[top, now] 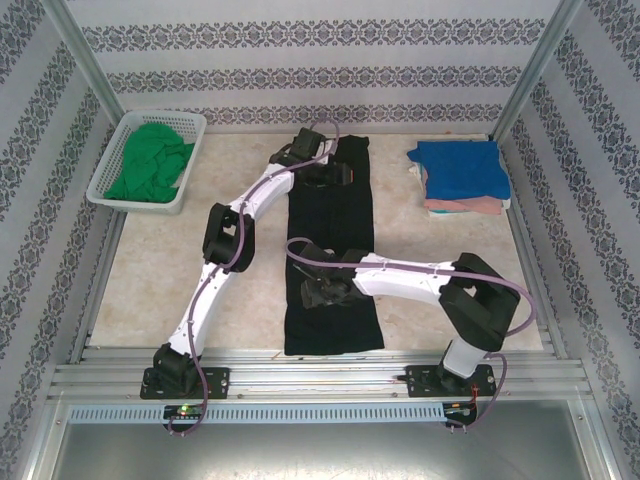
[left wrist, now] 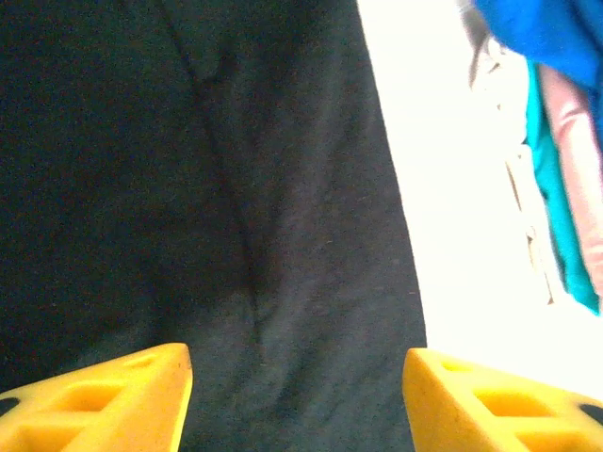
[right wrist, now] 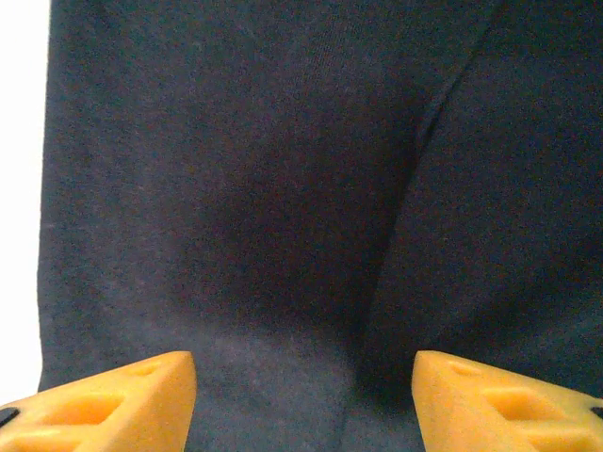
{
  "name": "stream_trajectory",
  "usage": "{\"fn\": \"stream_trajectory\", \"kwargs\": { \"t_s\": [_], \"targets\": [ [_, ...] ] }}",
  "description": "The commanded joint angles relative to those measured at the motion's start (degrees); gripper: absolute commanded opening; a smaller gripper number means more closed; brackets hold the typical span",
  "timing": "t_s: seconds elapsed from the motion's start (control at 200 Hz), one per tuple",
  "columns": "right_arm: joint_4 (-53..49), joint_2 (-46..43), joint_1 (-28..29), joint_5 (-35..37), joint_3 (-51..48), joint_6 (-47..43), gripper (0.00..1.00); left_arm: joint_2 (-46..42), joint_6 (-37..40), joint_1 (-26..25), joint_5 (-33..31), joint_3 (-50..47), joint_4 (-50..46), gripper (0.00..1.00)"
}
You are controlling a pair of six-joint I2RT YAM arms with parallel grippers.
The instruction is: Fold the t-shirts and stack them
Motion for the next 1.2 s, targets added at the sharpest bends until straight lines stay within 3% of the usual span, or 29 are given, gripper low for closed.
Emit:
{"fn": "stream_trajectory", "kwargs": {
  "t_s": [0.0,0.27,0.395,0.55,0.754,0.959,1.194],
  "targets": [
    [-3.4,-6.5,-1.2,3.5,-0.7,-1.6,0.64,-5.7,4.6,0.9,-2.1,2.4,-7.7,0.63],
    [-5.0,-24.1,-7.5,3.9,-13.2,-3.0,0.69,-14.4,9.7,1.0,-6.4,0.7,-15.5,0.69],
    [-4.2,-31.8,-11.1,1.3,-20.6,-3.5,0.76,-20.8,10.7,1.0,-7.0,-7.7,-13.8,0.71],
    [-4.2,-35.8,-11.7,-2.9,-25.4,-1.8,0.8,-28.3,11.9,1.0,-7.8,-16.6,-13.1,0.72],
    [-1.5,-34.1,-8.5,-5.0,-29.9,4.4,0.75,-47.6,10.1,1.0,-8.0,-47.0,-2.1,0.73],
    [-6.7,-27.5,-4.1,-1.0,-28.7,11.2,0.6,-64.8,6.7,1.0,-10.3,-75.4,4.3,0.74],
    [-8.1,-27.1,2.7,-0.2,-29.9,21.0,0.51,-79.4,-0.9,0.9,-7.7,-97.4,11.1,0.73]
  ]
}}
